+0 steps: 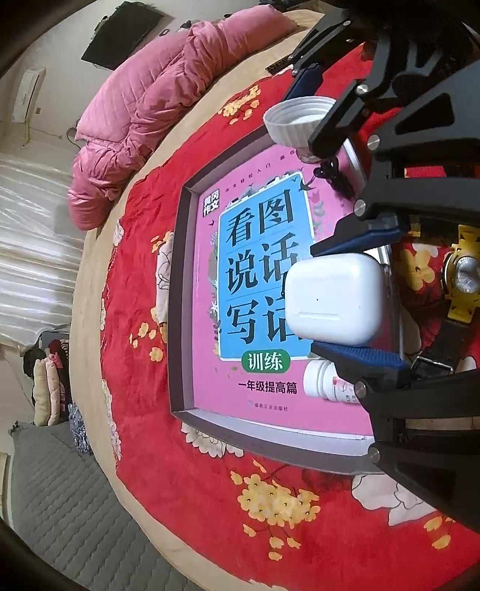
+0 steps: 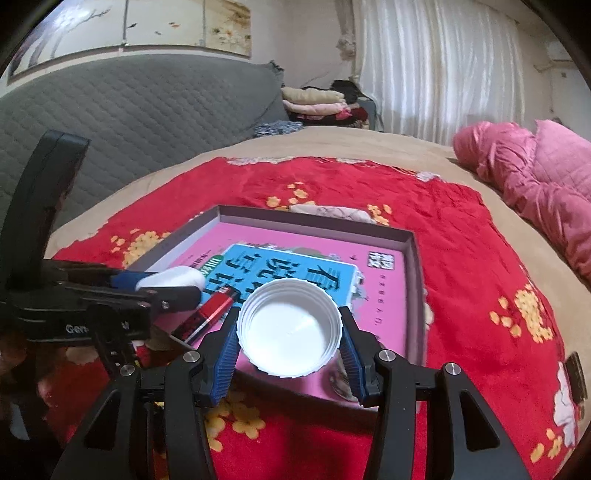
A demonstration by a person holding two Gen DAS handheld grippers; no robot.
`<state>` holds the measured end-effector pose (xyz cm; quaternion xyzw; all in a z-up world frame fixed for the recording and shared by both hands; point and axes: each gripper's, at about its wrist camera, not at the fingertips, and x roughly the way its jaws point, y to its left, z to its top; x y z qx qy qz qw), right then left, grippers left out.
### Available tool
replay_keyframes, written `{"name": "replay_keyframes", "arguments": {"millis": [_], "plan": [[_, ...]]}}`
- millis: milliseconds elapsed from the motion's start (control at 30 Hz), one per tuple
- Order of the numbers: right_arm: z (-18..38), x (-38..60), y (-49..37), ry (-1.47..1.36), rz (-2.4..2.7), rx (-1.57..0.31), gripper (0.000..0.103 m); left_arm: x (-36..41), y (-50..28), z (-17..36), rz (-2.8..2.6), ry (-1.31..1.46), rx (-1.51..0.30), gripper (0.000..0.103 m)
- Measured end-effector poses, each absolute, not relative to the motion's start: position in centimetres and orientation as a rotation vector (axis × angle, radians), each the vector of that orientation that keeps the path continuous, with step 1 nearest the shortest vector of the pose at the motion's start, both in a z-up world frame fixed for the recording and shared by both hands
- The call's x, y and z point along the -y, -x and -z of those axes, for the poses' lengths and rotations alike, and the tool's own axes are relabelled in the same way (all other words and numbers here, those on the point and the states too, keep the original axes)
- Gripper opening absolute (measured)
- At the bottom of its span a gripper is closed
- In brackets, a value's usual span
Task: Organize rigid objects
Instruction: 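Lower the earbuds case into the box with the left gripper while the right gripper holds the cap above it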
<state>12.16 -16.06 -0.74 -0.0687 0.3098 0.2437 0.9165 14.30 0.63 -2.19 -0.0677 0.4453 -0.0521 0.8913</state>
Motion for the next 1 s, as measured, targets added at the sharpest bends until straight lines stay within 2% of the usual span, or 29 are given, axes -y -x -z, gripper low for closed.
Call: {"name": "replay_keyframes", "arguments": {"millis": [1000], "plan": [[2.7, 13.1, -14.1, 0.143, -0.624, -0.685, 0.051, -2.8, -14.9, 4.4, 0.032, 0.16, -0.966, 0.045]]}}
